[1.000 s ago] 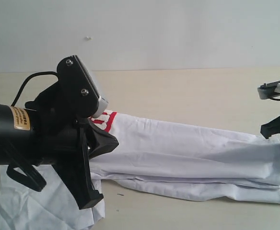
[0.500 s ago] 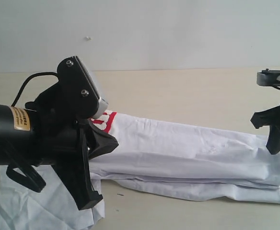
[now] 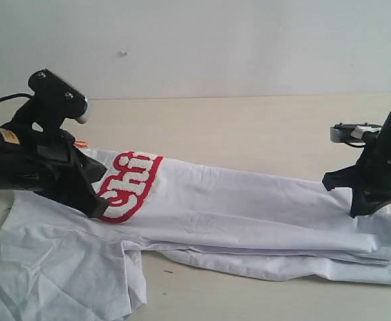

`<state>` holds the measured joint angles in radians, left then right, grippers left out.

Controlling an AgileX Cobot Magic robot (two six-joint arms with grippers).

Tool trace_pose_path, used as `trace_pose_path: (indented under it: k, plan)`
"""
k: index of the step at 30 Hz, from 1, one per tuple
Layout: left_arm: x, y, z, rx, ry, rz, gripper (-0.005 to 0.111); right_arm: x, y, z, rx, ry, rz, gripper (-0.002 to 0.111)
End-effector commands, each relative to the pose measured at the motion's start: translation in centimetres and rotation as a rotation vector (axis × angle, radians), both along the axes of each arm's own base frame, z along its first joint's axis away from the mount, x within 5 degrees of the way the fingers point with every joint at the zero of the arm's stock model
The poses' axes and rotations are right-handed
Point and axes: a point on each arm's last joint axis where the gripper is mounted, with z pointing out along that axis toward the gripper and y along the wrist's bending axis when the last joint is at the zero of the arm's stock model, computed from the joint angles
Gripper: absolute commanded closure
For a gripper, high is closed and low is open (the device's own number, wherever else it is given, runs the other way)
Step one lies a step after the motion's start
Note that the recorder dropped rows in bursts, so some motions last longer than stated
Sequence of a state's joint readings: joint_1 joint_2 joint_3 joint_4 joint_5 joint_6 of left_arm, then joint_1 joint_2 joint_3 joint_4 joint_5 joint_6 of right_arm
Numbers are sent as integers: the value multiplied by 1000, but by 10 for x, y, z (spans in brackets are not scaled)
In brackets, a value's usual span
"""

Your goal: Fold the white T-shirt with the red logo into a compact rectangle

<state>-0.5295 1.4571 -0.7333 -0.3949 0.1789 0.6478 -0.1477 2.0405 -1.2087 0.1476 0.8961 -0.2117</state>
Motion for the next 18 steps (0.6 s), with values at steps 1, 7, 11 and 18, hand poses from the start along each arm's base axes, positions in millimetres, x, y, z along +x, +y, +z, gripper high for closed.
trace_pose_path:
  k: [1,7,11,18]
  plan:
    - [22,-2,-28,25,169,47,107,10,-3,-19,-12,-8,-7,108]
    - [34,-5,-71,71,282,85,107,34,-11,-38,-72,-134,6,108]
    - [34,-5,-83,101,318,75,107,58,-15,-38,-98,-249,34,108]
    - [43,10,-87,95,319,133,107,71,-15,-20,-81,-284,41,106]
